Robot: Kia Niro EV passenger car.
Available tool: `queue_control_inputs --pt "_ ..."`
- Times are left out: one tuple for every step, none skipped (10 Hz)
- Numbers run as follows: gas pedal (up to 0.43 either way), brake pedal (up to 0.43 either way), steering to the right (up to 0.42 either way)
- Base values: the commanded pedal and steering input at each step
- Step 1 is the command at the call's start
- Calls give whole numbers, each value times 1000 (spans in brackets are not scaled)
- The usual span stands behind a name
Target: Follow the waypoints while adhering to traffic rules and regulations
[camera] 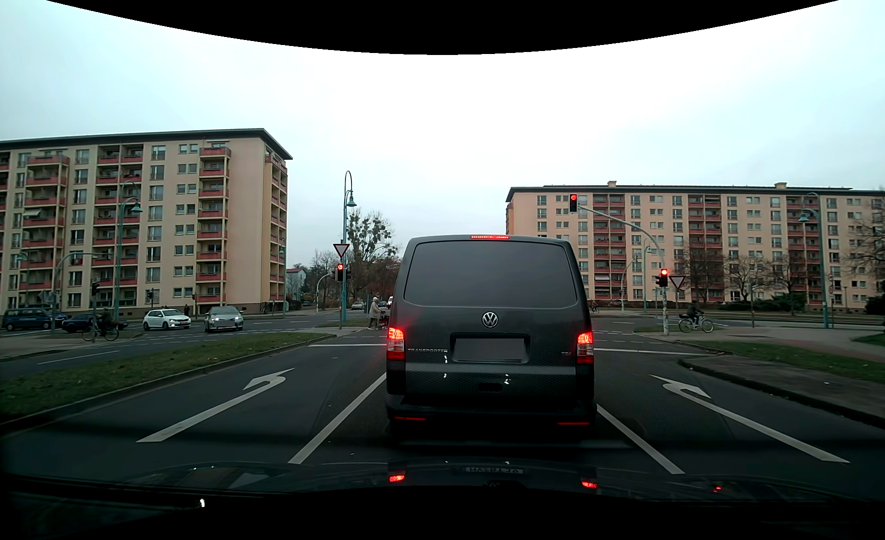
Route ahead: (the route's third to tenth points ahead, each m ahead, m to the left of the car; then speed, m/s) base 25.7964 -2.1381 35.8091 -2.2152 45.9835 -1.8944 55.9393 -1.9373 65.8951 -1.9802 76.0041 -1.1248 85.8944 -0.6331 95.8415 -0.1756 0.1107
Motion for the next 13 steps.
queue_control_inputs --pt "0 171 4" --pt "0 177 4" --pt "0 171 5" --pt "0 201 4" --pt "0 287 4" --pt "0 384 4" --pt "0 451 4" --pt "0 494 4" --pt "0 506 5" --pt "0 512 4" --pt "0 512 4" --pt "0 506 5" --pt "0 506 4"
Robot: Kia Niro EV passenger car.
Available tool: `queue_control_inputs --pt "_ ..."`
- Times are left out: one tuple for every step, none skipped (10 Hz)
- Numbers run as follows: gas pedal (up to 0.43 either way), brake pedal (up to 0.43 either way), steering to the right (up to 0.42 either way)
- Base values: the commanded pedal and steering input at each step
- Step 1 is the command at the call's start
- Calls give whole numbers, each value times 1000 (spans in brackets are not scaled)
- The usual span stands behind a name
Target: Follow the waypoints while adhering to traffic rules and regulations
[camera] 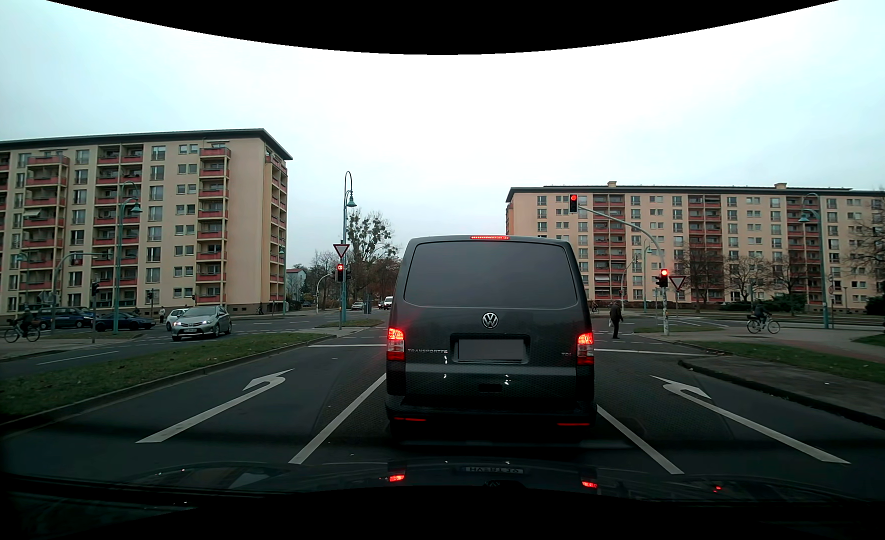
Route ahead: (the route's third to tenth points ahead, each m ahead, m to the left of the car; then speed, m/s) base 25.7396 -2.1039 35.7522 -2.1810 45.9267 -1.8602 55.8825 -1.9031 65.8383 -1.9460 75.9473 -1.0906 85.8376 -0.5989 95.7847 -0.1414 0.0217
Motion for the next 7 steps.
queue_control_inputs --pt "0 506 4" --pt "0 506 4" --pt "0 457 4" --pt "0 396 4" --pt "0 390 4" --pt "0 384 4" --pt "0 384 4"
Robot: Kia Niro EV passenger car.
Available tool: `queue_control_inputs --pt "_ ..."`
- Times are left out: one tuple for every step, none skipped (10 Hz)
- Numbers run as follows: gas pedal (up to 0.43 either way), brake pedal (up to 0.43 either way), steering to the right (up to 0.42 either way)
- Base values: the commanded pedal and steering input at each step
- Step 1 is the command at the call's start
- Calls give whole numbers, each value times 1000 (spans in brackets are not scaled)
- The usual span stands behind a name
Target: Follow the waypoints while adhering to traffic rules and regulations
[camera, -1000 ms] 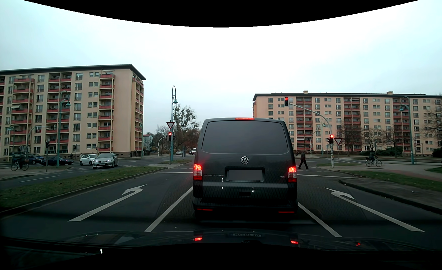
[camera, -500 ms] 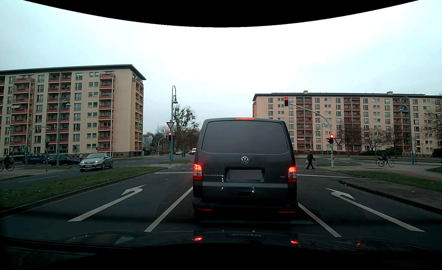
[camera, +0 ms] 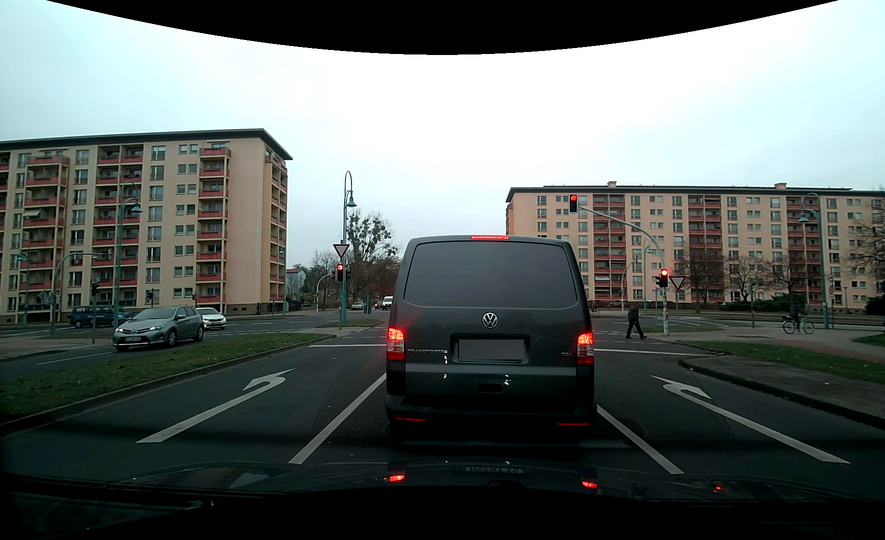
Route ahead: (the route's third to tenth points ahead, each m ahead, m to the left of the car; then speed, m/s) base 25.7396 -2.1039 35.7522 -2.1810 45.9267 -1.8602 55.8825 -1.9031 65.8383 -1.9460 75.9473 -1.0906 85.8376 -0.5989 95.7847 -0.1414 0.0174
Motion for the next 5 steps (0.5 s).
queue_control_inputs --pt "0 384 4" --pt "0 384 4" --pt "0 378 4" --pt "0 378 4" --pt "0 378 4"
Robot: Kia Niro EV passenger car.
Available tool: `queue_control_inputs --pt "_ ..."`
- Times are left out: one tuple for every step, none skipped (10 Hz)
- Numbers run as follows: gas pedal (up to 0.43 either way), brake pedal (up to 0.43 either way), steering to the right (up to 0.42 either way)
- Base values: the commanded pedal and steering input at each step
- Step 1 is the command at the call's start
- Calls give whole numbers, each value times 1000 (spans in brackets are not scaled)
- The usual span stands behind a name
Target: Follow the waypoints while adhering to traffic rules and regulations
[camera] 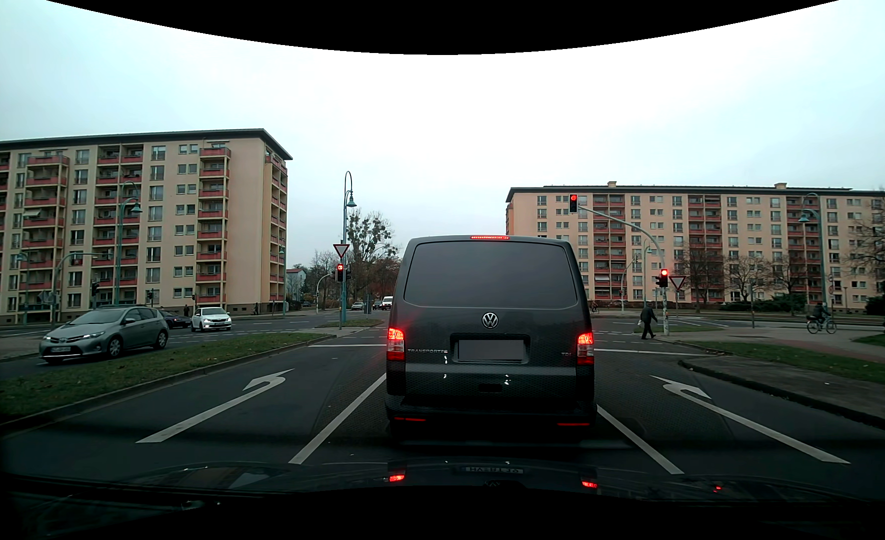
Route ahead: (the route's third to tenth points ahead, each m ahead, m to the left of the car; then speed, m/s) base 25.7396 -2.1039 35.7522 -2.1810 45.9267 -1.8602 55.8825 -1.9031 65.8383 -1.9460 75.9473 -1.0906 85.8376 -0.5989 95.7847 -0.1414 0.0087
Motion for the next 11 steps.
queue_control_inputs --pt "0 378 5" --pt "0 378 4" --pt "0 378 4" --pt "0 378 4" --pt "0 378 4" --pt "0 378 4" --pt "0 378 4" --pt "0 378 4" --pt "0 384 4" --pt "0 378 4" --pt "0 378 4"
